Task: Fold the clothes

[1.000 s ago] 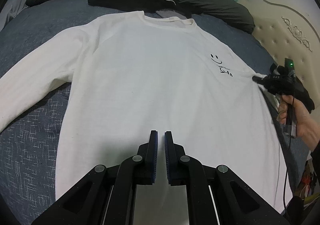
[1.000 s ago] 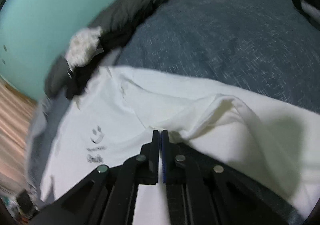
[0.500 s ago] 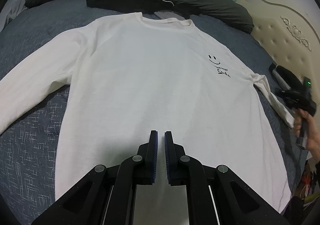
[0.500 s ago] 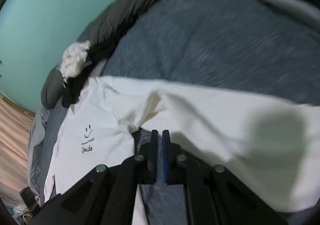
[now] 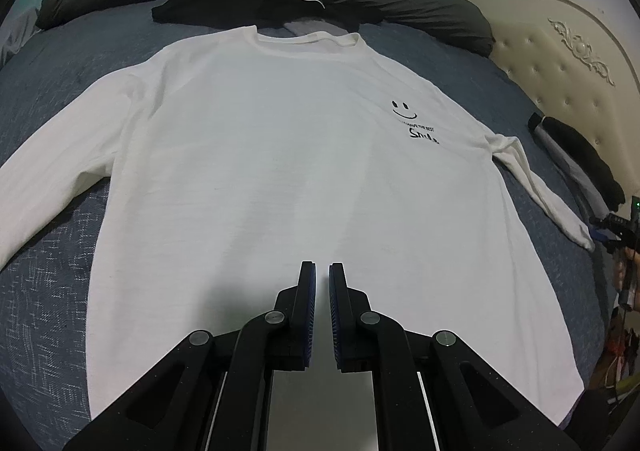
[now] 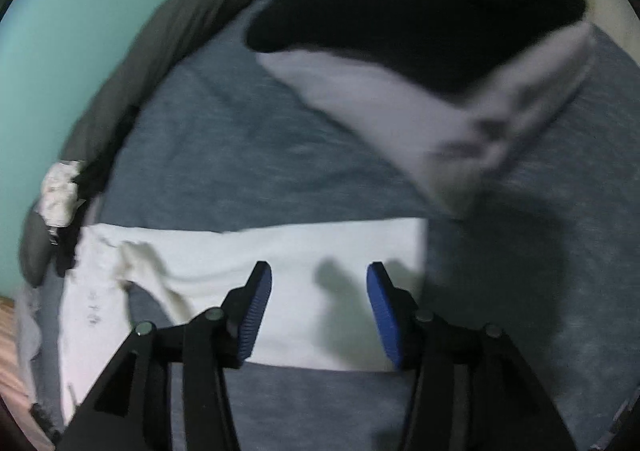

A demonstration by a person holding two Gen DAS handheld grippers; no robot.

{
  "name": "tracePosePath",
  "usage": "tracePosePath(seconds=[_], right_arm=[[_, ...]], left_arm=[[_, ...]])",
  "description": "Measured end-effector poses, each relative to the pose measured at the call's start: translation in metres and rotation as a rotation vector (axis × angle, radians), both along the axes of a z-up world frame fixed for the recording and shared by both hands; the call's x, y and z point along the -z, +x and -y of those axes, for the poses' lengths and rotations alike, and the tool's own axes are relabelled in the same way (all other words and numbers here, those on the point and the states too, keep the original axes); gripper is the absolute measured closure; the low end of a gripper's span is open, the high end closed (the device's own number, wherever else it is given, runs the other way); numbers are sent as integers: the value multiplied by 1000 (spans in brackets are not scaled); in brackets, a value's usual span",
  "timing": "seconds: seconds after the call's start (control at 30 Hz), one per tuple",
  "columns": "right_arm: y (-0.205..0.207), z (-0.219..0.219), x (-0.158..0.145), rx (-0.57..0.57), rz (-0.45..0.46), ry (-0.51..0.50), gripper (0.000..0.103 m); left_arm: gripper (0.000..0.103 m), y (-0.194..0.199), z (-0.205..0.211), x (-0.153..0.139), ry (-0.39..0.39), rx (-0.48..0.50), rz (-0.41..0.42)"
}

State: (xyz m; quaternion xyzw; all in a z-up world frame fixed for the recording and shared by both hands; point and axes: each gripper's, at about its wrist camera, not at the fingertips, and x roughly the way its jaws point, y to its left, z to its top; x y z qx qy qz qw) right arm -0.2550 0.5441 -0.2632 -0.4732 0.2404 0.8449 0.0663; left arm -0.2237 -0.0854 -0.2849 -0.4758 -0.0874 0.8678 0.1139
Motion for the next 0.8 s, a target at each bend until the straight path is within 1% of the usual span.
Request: tracePosePath(seconds=[0.2, 0.33, 0.37, 0.4, 0.43, 0.47, 0.5, 0.57, 0.63, 0.8], right_arm=[[1, -17, 13, 29, 37, 69, 51], [-4, -13, 18, 6, 21, 60, 52], [-5, -9, 18, -5, 17, 70, 57], [-5, -4, 17, -17, 14, 86, 77], [-6, 2, 16, -30, 11, 105, 86], [-7, 10, 15, -45, 11, 129, 94], [-7, 16, 14, -62, 8, 152, 97], [-8, 25, 7, -87, -13, 192, 98], [-11, 29, -7, -91, -50, 225, 98], [-27, 26, -57, -102, -155, 285, 98]], left_arm=[[96, -2, -1, 4, -7, 4, 8], [96, -2, -3, 6, -12, 8, 11], [96, -3, -3, 6, -13, 8, 13], [96, -3, -4, 7, -13, 8, 15], [96, -4, -4, 7, -12, 9, 16], [96, -4, -4, 7, -12, 10, 17], [96, -4, -4, 7, -12, 11, 16], [96, -3, -4, 7, -16, 11, 13], [96, -3, -4, 6, -16, 12, 11], [96, -3, -7, 6, -14, 16, 10]])
